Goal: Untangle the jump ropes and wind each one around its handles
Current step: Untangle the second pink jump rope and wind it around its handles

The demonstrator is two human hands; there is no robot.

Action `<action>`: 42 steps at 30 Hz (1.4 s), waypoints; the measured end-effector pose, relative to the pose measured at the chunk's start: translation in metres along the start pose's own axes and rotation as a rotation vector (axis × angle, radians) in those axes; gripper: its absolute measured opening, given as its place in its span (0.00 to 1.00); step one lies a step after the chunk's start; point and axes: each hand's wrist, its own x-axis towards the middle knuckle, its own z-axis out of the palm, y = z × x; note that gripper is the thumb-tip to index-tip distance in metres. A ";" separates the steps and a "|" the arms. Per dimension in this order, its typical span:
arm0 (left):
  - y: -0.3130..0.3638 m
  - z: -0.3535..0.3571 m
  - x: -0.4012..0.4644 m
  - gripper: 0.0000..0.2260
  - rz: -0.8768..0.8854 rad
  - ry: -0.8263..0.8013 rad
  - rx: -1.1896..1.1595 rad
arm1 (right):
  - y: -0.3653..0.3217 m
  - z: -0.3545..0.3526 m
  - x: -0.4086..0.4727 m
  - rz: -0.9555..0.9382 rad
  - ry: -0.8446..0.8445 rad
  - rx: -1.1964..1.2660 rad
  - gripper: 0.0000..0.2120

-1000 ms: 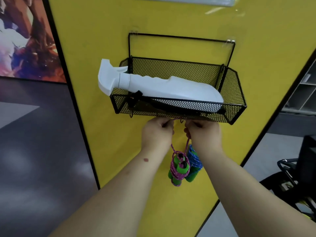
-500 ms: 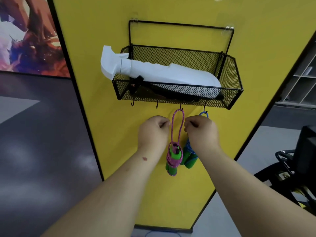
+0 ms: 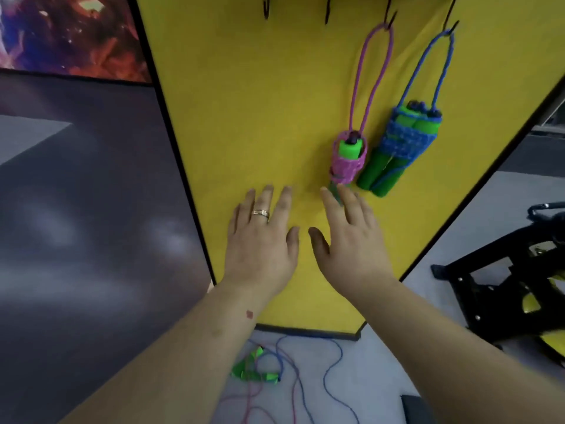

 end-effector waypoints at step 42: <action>-0.075 0.568 -0.503 0.37 0.019 -0.652 0.154 | 0.241 0.547 -0.561 0.390 -0.943 -0.236 0.35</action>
